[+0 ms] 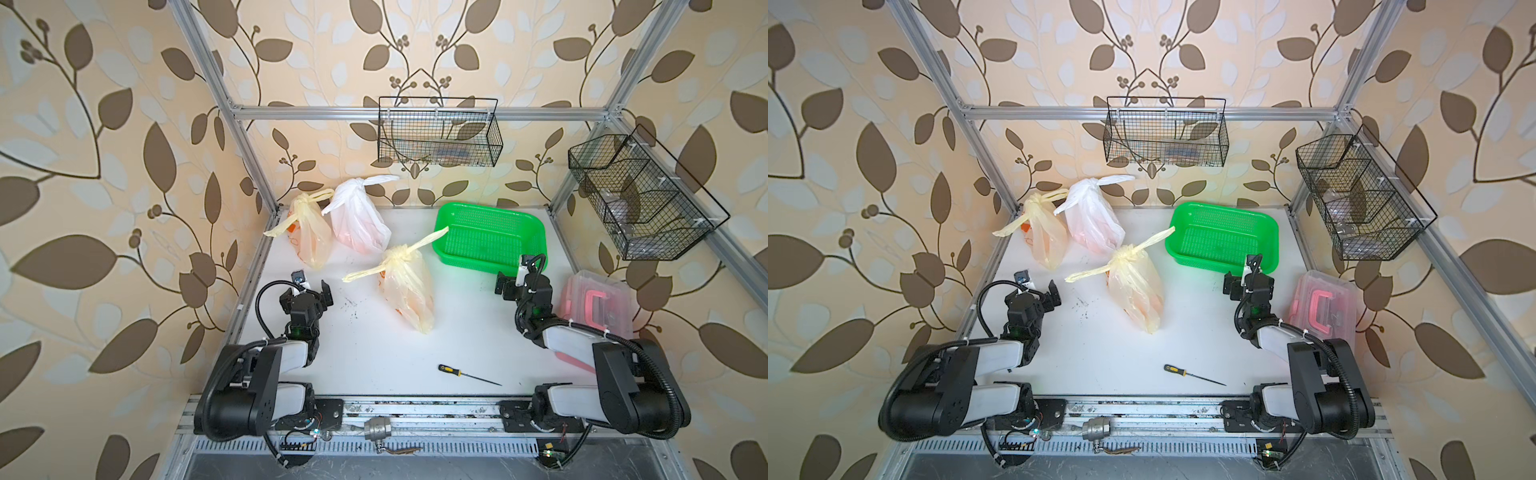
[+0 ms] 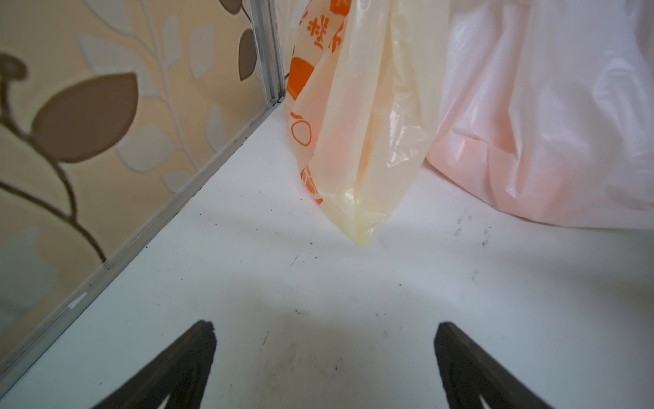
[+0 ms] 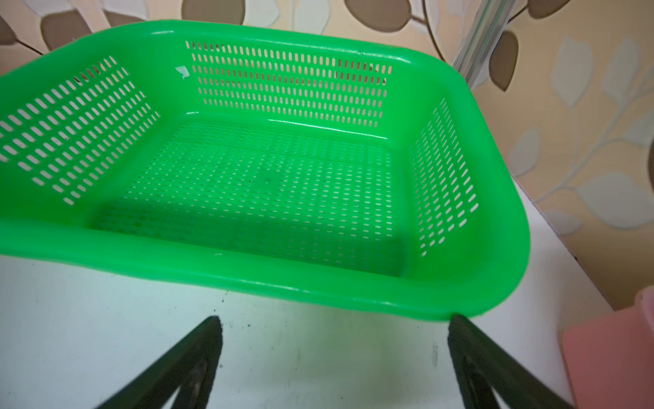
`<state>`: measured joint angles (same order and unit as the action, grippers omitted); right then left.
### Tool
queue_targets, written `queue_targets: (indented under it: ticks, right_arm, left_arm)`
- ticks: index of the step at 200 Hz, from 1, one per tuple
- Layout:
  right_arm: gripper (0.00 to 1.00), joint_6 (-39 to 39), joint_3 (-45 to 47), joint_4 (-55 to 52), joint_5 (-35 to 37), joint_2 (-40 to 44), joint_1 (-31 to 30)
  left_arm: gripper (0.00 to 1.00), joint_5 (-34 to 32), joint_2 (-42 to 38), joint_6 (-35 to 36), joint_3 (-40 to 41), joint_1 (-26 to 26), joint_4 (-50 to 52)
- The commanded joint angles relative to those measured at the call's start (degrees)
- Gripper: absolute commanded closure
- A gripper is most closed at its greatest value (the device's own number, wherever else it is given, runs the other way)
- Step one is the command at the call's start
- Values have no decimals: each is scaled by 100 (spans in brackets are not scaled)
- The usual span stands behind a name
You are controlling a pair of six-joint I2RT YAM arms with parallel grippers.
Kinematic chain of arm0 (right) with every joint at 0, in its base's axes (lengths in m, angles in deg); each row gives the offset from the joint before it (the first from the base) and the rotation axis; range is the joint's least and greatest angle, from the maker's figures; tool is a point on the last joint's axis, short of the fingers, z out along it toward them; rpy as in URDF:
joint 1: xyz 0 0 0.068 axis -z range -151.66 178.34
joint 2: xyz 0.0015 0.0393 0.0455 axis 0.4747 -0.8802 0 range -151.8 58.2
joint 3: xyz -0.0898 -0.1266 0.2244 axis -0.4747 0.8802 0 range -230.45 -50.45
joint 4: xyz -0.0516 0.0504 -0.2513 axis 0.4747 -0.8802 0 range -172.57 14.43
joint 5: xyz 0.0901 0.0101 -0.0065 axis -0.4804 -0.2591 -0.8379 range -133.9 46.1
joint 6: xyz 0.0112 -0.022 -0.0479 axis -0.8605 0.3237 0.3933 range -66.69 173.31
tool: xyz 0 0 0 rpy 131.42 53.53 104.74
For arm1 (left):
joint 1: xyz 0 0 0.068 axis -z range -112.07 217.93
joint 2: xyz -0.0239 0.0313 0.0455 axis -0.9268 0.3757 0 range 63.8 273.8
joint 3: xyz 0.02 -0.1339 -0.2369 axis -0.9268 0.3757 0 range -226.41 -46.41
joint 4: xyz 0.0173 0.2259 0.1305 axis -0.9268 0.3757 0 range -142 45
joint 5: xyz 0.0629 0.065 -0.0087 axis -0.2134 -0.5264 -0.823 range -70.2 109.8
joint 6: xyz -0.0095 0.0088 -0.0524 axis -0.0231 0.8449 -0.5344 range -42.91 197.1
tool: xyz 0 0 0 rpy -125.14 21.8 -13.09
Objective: Place the oranges into plastic bags & tie knots
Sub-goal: Move the basket to the center of the board, then reset both arms
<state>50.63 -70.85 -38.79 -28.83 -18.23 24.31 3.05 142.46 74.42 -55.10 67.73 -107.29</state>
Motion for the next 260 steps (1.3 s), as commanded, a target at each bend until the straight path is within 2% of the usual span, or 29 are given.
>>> queue_targets:
  ticks: [1,9,18,32,48,60,78,192,205,216,233,248,260]
  right_arm:
    - [0,152,428,979,100,118,-17]
    - [0,110,616,1265,102,179,3]
    - [0,58,792,1528,101,230,42]
    - [0,47,1093,2054,121,194,36]
    - [0,130,1366,2883,180,-94,-23]
    - [0,101,1105,2188,254,-2,-50]
    - [0,14,1032,2090,-38,-28,118]
    - [0,44,1069,2194,4,-39,88]
    - [0,83,1174,2362,-167,-7,110]
    - [0,314,1593,3153,-380,26,-28]
    - [0,317,1730,3389,129,30,-182]
    - [0,-30,1115,2242,570,-47,-40]
    - [0,-61,1190,2436,429,-49,42]
  left_arm:
    - [1,380,732,-125,-27,-85,-1326]
    - [1,427,855,-94,-107,-85,-1363]
    - [1,452,780,-97,-273,-93,-958]
    - [1,402,627,-159,-714,-88,176]
    - [1,42,790,-271,-1410,-74,1351]
    - [1,76,787,-253,-1281,-75,1048]
    - [1,92,730,-260,-1309,-76,1192]
    - [1,102,713,-251,-1293,-68,1169]
    - [1,102,713,-246,-1293,-72,1168]
    - [1,102,713,-248,-1293,-72,1169]
    - [1,102,714,-251,-1292,-71,1166]
    - [1,102,714,-251,-1292,-69,1161]
    - [1,102,713,-251,-1282,-74,1162]
